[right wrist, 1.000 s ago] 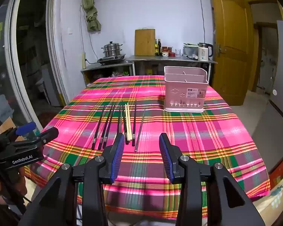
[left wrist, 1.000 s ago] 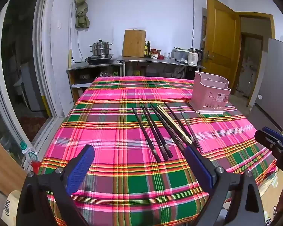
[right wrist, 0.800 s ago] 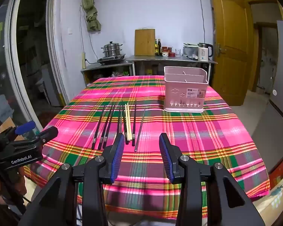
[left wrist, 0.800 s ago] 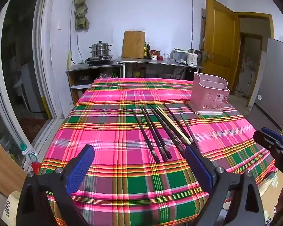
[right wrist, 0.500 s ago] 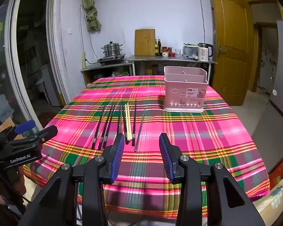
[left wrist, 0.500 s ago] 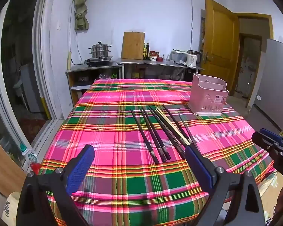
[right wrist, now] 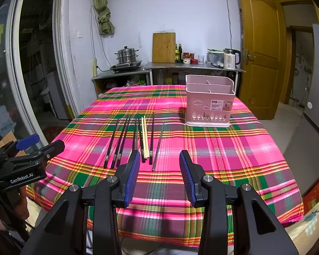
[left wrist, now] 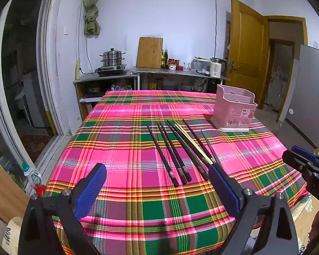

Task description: Organize utensils

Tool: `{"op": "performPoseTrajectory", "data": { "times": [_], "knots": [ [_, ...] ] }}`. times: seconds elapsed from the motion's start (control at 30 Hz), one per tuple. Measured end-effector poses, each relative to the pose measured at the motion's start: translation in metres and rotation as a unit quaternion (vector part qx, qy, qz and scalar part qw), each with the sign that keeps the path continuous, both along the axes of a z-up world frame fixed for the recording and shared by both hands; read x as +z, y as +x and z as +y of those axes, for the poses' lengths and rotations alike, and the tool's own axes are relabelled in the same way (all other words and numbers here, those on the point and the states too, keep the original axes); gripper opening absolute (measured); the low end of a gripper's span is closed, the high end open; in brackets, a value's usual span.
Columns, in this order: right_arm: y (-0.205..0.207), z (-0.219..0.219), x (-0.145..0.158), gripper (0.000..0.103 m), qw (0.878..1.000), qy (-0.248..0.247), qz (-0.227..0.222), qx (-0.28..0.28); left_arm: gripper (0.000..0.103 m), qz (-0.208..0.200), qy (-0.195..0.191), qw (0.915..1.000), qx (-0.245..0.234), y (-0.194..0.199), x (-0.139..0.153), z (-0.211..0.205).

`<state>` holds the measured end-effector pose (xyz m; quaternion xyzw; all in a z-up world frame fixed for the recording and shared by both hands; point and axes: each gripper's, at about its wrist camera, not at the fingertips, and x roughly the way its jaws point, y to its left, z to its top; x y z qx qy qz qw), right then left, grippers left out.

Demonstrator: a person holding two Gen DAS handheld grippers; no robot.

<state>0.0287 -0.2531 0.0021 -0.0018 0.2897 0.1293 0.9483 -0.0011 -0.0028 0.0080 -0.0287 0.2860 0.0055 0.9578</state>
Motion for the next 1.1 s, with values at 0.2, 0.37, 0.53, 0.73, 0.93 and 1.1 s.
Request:
{"op": "performPoseTrajectory", "data": {
  "times": [0.2,0.37,0.53,0.73,0.93,1.1],
  "knots": [
    [0.0013,-0.0016,0.0007,0.040,1.000,-0.001,0.000,0.000,0.098,-0.001,0.001,1.0000,0.000,-0.0005,-0.0004,-0.0003],
    [-0.0004,0.0009,-0.0005,0.040,1.000,-0.001,0.001,0.000,0.098,-0.001,0.000,1.0000,0.000,0.0001,0.0001,0.0001],
    [-0.0002,0.0009,0.0009,0.040,1.000,0.000,0.001,0.000,0.098,-0.001,0.000,1.0000,0.000,-0.0003,0.0000,-0.0004],
    [0.0000,0.0010,-0.0010,0.040,1.000,-0.001,0.001,0.000,0.098,-0.001,0.001,1.0000,0.000,-0.0003,0.0002,-0.0006],
    [-0.0001,0.0008,-0.0022,0.040,1.000,-0.001,0.000,0.000,0.098,-0.003,0.002,1.0000,-0.001,-0.0008,0.0015,-0.0016],
    [-0.0016,-0.0005,-0.0010,0.040,1.000,-0.001,0.002,0.000,0.098,-0.003,0.001,1.0000,-0.001,-0.0009,0.0015,-0.0018]
  ]
}}
